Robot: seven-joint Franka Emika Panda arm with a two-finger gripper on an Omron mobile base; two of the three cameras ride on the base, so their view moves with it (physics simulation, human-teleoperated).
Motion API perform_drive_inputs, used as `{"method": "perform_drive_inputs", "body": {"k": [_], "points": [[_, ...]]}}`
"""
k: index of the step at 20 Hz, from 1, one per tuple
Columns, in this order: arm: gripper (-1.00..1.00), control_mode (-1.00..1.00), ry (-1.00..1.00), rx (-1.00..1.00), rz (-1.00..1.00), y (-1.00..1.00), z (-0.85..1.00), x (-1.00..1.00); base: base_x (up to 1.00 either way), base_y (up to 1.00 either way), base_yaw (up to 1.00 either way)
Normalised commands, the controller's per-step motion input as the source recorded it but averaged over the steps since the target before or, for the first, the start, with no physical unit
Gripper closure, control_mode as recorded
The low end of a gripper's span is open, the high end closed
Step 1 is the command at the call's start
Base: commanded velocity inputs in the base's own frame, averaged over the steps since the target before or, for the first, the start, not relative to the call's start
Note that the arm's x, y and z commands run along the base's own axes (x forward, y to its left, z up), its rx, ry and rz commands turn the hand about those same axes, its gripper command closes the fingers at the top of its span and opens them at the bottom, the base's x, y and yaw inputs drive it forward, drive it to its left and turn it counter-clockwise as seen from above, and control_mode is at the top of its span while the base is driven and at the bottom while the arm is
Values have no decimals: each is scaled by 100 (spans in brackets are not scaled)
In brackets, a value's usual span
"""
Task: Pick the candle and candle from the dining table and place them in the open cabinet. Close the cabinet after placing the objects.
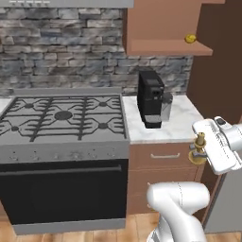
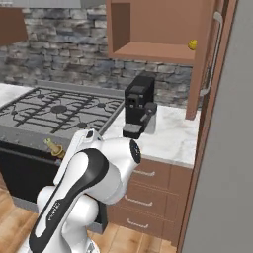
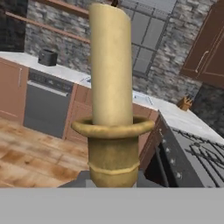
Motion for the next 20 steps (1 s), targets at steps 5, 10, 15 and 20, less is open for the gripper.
{"method": "perform_drive_inputs", "body": {"k": [5, 10, 15, 20], "points": [[100, 100, 0, 0, 0, 0, 0, 0, 53, 29, -33], [100, 100, 0, 0, 0, 0, 0, 0, 48, 33, -33], [100, 100, 0, 0, 0, 0, 0, 0, 31, 48, -18], [100, 100, 0, 0, 0, 0, 0, 0, 28, 42, -7]]}}
